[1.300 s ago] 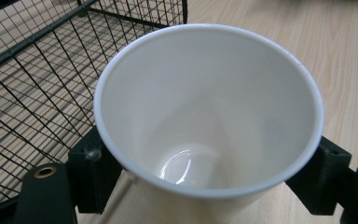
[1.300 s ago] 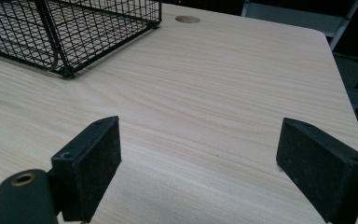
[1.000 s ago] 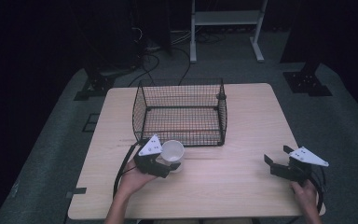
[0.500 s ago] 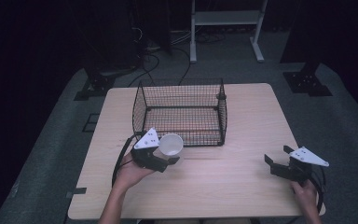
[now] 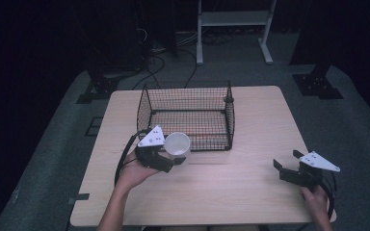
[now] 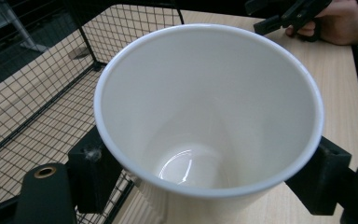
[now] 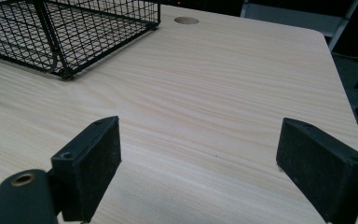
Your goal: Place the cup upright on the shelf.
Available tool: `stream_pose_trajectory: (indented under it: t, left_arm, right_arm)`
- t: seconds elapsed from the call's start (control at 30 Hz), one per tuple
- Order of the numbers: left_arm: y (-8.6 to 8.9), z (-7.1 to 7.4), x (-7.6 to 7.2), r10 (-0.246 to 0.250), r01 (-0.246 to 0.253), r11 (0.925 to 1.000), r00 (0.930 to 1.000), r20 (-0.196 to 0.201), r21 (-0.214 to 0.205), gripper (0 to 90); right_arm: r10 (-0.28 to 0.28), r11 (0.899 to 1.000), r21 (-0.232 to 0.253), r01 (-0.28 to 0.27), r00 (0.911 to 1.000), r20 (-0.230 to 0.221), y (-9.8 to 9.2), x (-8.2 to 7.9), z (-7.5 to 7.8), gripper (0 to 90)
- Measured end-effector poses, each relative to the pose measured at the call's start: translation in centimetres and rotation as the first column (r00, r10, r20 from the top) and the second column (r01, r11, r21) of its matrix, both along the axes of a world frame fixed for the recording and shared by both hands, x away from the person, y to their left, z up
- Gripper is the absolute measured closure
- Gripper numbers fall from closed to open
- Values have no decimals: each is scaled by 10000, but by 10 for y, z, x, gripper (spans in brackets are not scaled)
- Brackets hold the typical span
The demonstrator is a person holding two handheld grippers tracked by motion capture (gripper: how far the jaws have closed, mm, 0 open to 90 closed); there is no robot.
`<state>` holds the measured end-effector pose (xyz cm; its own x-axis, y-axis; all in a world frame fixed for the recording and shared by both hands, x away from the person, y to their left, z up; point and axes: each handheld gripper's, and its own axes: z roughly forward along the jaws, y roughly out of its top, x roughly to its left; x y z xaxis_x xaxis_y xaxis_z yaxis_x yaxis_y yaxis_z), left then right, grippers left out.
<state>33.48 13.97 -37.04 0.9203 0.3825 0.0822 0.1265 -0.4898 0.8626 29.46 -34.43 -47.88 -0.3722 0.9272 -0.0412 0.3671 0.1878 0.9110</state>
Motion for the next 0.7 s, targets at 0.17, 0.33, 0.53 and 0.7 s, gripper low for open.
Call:
stream_pose_trajectory:
  t: [0.17,0.33,0.53,0.7]
  left_arm:
    - [-1,10,5,-90,90,10000,10000,1,-28,210]
    - [-3,18,9,-137,137,9999,9999,101,3,211]
    - [-5,32,16,-227,224,9995,9996,153,214,210]
    - [-7,42,24,-264,258,9992,9994,204,299,210]
  right_arm:
    - [-2,10000,-2,2,10000,-4,0,0,0,130]
    - [2,10000,11,-2,10000,1,0,0,0,131]
    - [-16,10000,-10,16,10000,-6,0,0,0,130]
    - [-2,10000,-42,2,10000,24,0,0,0,130]
